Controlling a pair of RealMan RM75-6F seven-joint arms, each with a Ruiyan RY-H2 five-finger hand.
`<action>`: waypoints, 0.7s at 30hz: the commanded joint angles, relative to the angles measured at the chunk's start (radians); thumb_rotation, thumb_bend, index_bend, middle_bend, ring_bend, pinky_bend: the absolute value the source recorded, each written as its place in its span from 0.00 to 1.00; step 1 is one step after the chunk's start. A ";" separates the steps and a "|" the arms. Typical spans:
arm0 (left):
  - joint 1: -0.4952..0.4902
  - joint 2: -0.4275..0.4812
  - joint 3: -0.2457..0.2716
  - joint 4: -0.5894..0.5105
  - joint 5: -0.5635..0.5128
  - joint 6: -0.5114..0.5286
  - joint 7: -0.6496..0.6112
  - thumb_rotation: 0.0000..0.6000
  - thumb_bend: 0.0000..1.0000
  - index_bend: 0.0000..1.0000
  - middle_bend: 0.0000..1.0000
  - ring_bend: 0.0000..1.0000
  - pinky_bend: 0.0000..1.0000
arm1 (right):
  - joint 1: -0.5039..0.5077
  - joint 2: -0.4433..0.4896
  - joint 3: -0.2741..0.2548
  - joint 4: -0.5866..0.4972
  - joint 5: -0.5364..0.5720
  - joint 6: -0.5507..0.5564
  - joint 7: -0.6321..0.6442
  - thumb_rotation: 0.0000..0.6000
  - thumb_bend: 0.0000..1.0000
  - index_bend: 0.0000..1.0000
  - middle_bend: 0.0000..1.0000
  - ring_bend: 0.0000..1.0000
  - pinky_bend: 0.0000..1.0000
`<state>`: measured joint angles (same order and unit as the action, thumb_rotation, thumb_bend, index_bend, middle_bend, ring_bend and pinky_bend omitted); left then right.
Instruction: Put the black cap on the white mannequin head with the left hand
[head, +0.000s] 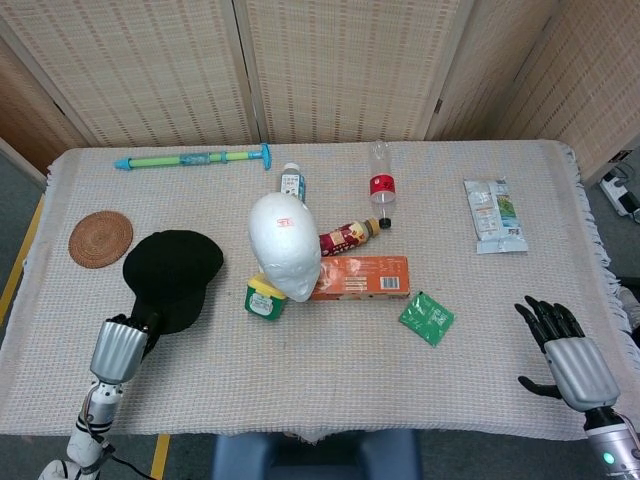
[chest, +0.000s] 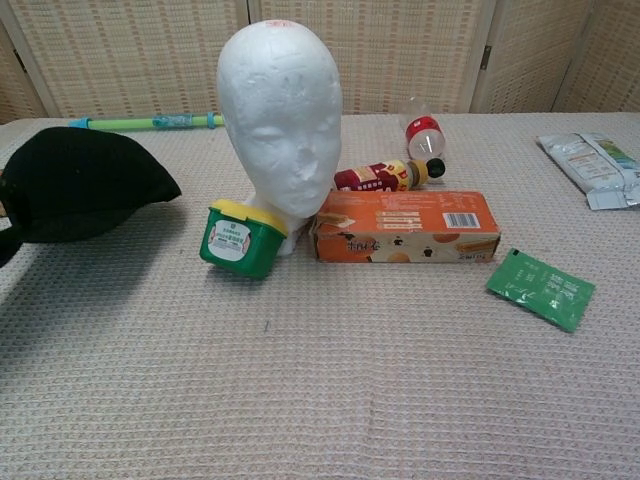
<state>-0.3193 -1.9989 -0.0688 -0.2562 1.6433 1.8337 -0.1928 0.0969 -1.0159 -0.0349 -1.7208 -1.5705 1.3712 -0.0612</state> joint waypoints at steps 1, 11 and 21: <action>-0.066 0.072 -0.075 -0.053 -0.055 0.085 -0.008 1.00 0.53 0.66 1.00 1.00 1.00 | -0.001 0.002 -0.003 -0.002 -0.005 0.001 0.002 1.00 0.07 0.00 0.00 0.00 0.00; -0.238 0.262 -0.164 -0.311 -0.057 0.187 0.107 1.00 0.56 0.65 1.00 1.00 1.00 | 0.002 0.010 -0.006 -0.005 -0.015 -0.002 0.025 1.00 0.07 0.00 0.00 0.00 0.00; -0.394 0.326 -0.146 -0.670 0.079 0.115 0.431 1.00 0.55 0.66 1.00 1.00 1.00 | -0.001 0.032 -0.002 -0.005 -0.015 0.012 0.072 1.00 0.07 0.00 0.00 0.00 0.00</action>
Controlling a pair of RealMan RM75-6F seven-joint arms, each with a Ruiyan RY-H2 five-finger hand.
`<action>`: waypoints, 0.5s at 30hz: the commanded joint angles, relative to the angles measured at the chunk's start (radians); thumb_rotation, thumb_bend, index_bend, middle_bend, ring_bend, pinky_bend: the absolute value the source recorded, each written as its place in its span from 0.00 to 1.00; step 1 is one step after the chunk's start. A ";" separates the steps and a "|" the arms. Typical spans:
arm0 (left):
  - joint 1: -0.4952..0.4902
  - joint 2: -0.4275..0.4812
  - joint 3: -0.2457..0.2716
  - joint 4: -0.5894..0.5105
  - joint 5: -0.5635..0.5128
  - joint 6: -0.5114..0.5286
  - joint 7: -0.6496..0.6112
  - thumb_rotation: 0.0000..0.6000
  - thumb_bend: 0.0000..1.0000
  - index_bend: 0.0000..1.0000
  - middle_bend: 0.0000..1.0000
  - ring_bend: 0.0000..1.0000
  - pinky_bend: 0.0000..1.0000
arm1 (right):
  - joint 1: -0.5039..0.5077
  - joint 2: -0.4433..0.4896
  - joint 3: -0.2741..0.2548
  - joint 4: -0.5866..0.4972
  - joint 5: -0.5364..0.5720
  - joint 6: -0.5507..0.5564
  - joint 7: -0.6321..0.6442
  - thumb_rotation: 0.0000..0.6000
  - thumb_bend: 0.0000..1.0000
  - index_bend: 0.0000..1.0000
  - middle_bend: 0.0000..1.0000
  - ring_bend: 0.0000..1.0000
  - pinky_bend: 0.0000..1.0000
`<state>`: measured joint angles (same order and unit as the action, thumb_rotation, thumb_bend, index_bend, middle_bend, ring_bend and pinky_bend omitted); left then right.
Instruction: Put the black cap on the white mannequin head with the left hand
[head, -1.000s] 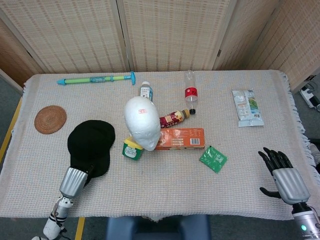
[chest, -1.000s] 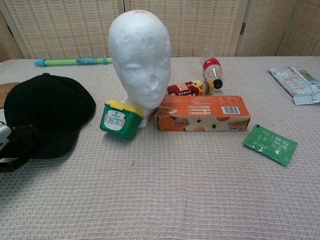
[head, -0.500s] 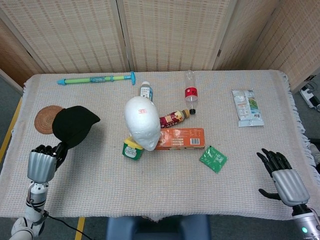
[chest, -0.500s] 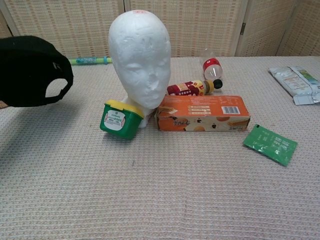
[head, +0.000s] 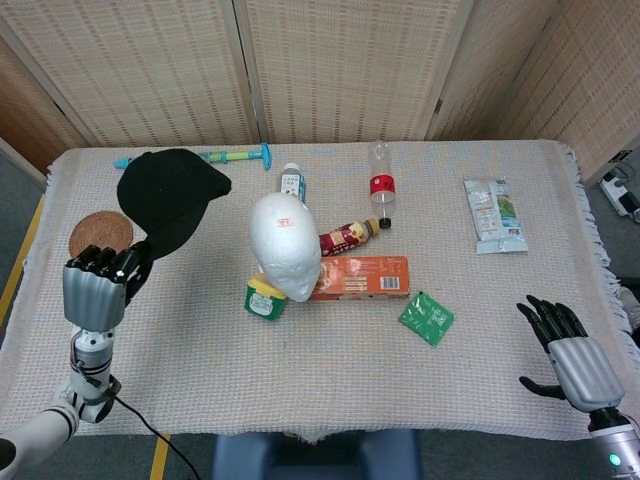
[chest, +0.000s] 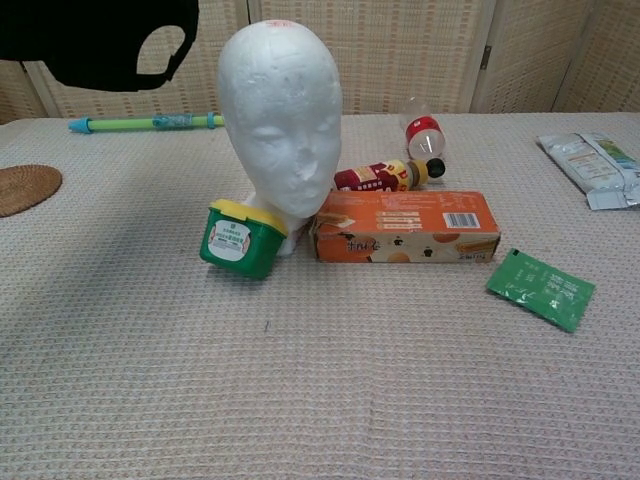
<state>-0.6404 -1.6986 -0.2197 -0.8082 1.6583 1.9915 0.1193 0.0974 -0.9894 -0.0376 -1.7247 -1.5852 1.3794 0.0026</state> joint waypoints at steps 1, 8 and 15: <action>-0.092 0.018 0.004 -0.141 0.076 -0.060 0.144 1.00 0.55 0.66 1.00 1.00 1.00 | -0.002 0.010 0.001 -0.002 -0.001 0.007 0.017 1.00 0.07 0.00 0.00 0.00 0.00; -0.172 -0.055 -0.005 -0.163 0.105 -0.147 0.208 1.00 0.55 0.66 1.00 1.00 1.00 | -0.010 0.036 0.011 0.003 0.003 0.034 0.078 1.00 0.07 0.00 0.00 0.00 0.00; -0.184 -0.183 0.047 -0.085 0.128 -0.191 0.204 1.00 0.54 0.66 1.00 1.00 1.00 | -0.019 0.055 0.021 0.011 0.016 0.052 0.121 1.00 0.07 0.00 0.00 0.00 0.00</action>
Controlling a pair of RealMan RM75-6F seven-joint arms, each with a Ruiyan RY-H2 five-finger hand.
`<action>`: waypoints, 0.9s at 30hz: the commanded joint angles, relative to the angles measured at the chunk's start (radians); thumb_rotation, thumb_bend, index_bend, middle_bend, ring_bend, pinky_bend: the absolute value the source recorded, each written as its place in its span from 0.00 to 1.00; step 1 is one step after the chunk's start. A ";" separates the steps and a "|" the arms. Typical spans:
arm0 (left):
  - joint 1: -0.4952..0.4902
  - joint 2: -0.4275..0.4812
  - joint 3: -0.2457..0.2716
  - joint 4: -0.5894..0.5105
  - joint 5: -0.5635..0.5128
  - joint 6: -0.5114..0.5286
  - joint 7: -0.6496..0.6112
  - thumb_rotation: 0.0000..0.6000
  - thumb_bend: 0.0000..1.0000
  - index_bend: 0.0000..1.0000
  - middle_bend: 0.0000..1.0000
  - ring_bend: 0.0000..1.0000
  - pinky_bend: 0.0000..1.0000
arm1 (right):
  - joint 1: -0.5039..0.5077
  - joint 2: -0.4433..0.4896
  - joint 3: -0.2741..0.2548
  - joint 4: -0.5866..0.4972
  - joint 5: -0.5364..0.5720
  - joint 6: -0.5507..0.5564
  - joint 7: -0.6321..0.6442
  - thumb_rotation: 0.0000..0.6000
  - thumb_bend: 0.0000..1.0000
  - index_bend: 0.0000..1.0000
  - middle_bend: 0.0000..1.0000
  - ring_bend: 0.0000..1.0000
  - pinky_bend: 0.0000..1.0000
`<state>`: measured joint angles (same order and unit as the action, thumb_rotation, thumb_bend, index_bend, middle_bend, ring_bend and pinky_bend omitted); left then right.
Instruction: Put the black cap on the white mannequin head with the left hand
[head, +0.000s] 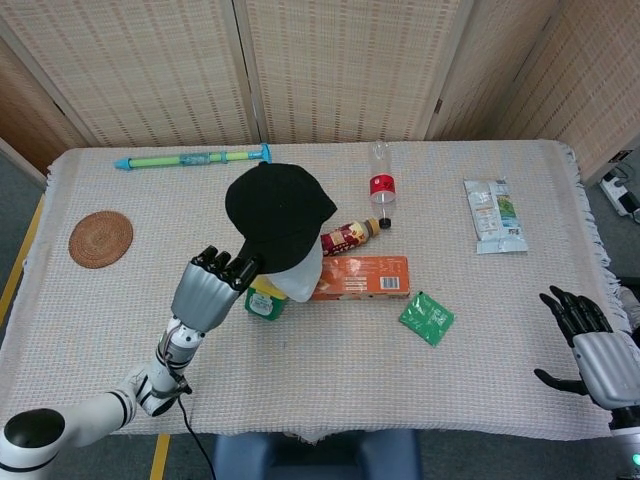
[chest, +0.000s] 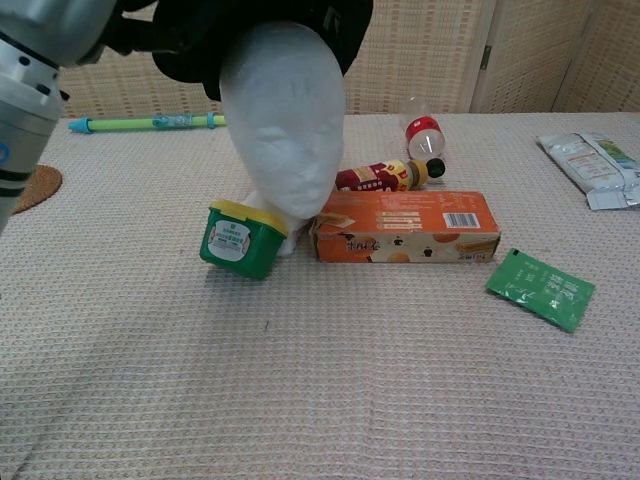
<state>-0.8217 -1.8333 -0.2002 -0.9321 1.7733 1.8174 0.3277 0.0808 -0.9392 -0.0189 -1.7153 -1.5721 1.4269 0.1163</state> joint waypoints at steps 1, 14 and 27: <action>0.004 -0.070 0.041 0.056 0.016 -0.018 -0.012 1.00 0.54 0.66 1.00 1.00 1.00 | -0.005 0.008 0.003 0.002 0.003 0.008 0.013 1.00 0.07 0.00 0.00 0.00 0.00; 0.080 -0.143 0.098 0.157 0.016 0.003 -0.042 1.00 0.28 0.22 1.00 0.97 1.00 | -0.016 0.014 0.003 -0.002 -0.010 0.028 0.019 1.00 0.07 0.00 0.00 0.00 0.00; 0.355 0.188 0.198 -0.290 -0.074 0.056 0.027 1.00 0.12 0.04 0.51 0.44 0.54 | -0.010 -0.005 0.001 -0.010 -0.010 0.006 -0.027 1.00 0.07 0.00 0.00 0.00 0.00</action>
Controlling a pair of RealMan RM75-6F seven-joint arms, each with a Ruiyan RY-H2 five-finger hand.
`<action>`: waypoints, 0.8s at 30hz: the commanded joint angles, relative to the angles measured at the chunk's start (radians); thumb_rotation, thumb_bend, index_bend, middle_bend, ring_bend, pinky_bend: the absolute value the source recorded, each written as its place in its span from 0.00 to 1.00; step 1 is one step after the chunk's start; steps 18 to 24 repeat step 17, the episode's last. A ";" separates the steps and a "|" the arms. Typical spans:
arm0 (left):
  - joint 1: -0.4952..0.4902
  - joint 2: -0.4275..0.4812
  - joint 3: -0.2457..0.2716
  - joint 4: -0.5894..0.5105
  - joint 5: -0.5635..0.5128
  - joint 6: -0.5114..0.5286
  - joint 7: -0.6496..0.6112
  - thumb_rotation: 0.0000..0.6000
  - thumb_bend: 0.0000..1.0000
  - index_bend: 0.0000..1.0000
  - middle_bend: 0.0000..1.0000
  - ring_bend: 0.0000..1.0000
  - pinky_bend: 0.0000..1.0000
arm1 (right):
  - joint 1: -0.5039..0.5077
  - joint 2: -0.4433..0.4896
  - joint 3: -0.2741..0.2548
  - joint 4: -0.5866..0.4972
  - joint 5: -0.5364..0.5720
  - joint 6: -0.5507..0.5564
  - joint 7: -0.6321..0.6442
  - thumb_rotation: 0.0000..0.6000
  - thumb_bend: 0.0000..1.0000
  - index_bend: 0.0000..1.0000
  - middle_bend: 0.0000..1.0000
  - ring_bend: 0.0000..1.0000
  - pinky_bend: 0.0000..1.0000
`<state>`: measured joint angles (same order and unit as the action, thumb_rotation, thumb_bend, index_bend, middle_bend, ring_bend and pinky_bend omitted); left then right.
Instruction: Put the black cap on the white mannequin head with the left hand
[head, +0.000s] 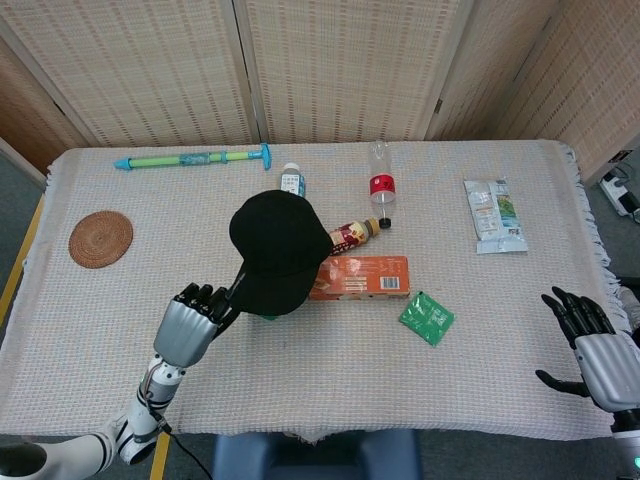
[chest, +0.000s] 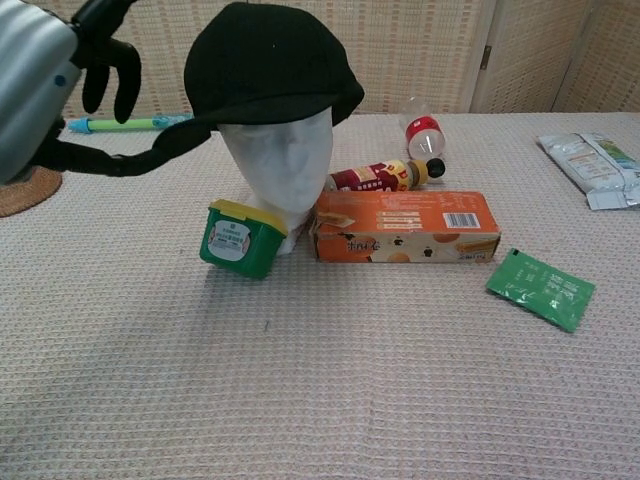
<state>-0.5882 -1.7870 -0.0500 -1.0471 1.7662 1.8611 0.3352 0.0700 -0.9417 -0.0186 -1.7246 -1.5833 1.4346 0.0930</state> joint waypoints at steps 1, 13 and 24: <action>0.159 0.189 0.059 -0.229 -0.096 0.012 0.018 1.00 0.11 0.04 0.47 0.40 0.50 | 0.001 -0.005 0.001 -0.001 0.003 -0.004 -0.009 1.00 0.07 0.00 0.00 0.00 0.00; 0.387 0.525 0.100 -0.516 -0.419 -0.161 -0.289 1.00 0.10 0.11 0.30 0.19 0.34 | -0.002 -0.029 0.002 -0.012 0.002 0.000 -0.065 1.00 0.07 0.00 0.00 0.00 0.00; 0.418 0.517 0.074 -0.464 -0.439 -0.163 -0.327 1.00 0.10 0.12 0.29 0.18 0.33 | -0.005 -0.036 0.009 -0.010 0.021 0.002 -0.081 1.00 0.07 0.00 0.00 0.00 0.00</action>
